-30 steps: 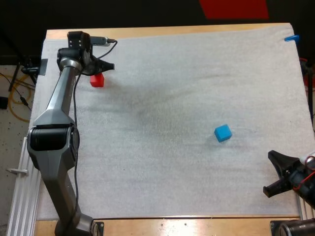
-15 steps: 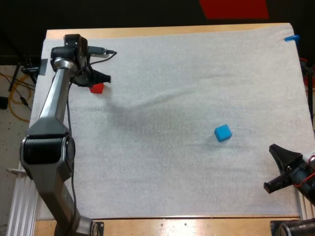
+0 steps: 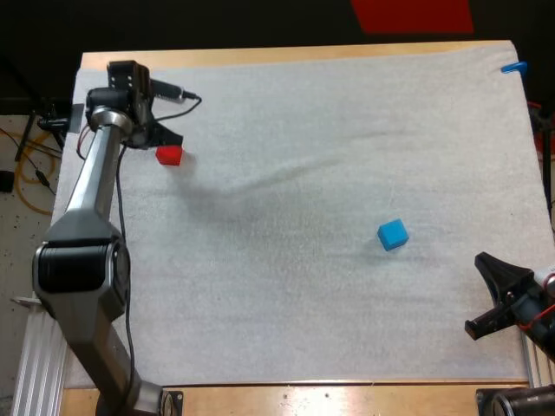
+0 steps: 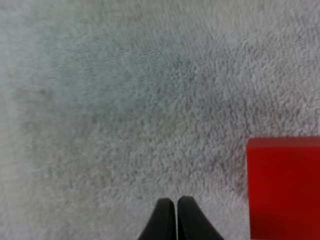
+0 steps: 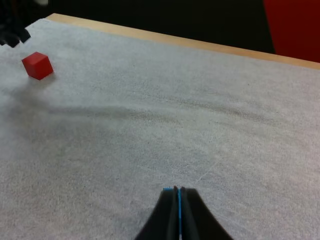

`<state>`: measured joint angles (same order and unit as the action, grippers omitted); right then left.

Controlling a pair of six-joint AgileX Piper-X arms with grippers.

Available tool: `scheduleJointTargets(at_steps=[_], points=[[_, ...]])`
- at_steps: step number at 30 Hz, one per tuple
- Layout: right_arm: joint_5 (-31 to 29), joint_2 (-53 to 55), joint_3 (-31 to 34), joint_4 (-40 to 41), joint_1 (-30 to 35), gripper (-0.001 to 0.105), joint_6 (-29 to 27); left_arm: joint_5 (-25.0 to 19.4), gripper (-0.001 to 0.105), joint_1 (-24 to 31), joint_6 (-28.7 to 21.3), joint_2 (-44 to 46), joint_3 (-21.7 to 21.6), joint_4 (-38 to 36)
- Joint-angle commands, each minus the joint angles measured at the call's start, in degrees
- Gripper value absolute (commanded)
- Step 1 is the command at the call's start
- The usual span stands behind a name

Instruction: Stack red cube on blue cube

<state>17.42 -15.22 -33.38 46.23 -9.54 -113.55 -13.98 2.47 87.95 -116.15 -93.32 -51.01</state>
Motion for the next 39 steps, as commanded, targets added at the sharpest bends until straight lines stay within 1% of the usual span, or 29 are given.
scheduleJointTargets(at_steps=[1, 5, 7, 9, 14, 16, 17, 18, 20, 22, 23, 24, 25, 33, 36, 39], points=[[0.4, -0.03, -0.59, -0.7, -0.17, 0.0, -0.28, -1.61, 0.0, -0.29, 0.08, 0.13, -0.3, 1.99], [0.4, -0.03, -0.59, -0.7, -0.17, 0.0, -0.28, -1.82, 0.0, -0.26, -1.08, -0.84, -0.3, 4.51], [0.4, -0.03, -0.59, -0.7, -0.17, 0.0, -0.28, -1.79, 0.0, -0.26, -1.28, -1.57, -0.3, 4.63], [0.4, -0.03, -0.59, -0.7, -0.17, 0.0, 0.37, -0.02, 0.0, -0.26, -1.45, -2.74, -0.3, 4.42], [0.4, -0.03, -0.59, -0.7, -0.17, 0.0, 0.58, 1.25, 0.0, -0.26, -1.44, -4.11, -0.3, 1.95], [0.4, -0.03, -0.59, -0.7, -0.17, 0.0, 0.58, 4.6, 0.0, -0.26, -1.44, -4.15, -0.14, 1.89], [0.4, -0.03, -0.59, -0.7, -0.17, 0.0, 0.58, 7.47, 0.0, -0.42, -1.44, -4.15, -0.14, 1.89], [0.4, -0.03, -0.59, -0.7, -0.17, 0.0, 0.58, 9.26, 0.0, -0.69, -1.44, -4.15, -0.14, 1.89], [0.29, -0.03, -0.59, -0.7, -0.17, 0.0, 0.58, 11.37, 0.0, -1.54, -1.44, -4.15, -0.14, 0.92], [-0.11, -0.03, -0.59, -0.7, -0.17, 0.0, 0.58, 14.66, 0.0, -2.69, -1.59, -4.15, -0.14, -0.76], [-0.59, -0.03, -0.59, -0.7, -0.17, 0.0, 0.58, 16.6, 0.0, -3.58, -1.69, -4.15, -0.14, -1.71], [-0.9, -0.03, -0.59, -0.7, -0.17, 0.0, 0.58, 17.07, 0.0, -4.95, -1.67, -4.15, -0.14, -1.97], [-0.9, -0.03, -0.59, -0.7, -0.17, 0.0, 0.58, 17.07, 0.0, -5.73, -1.67, -4.15, -0.14, -1.97], [-0.88, -0.03, -0.59, -0.7, -0.17, 0.0, 0.58, 17.67, 0.0, -19.1, -1.88, -3.68, -0.34, -1.53], [-0.88, -0.03, -0.59, -0.7, -0.17, 0.0, 0.58, 17.67, 0.0, -23.5, -1.67, -3.68, -0.34, -2.59], [-0.88, -0.03, -0.59, -0.7, -0.17, 0.0, 0.58, 18.22, 0.0, -26.82, -1.31, -3.14, -0.34, -3.59]])
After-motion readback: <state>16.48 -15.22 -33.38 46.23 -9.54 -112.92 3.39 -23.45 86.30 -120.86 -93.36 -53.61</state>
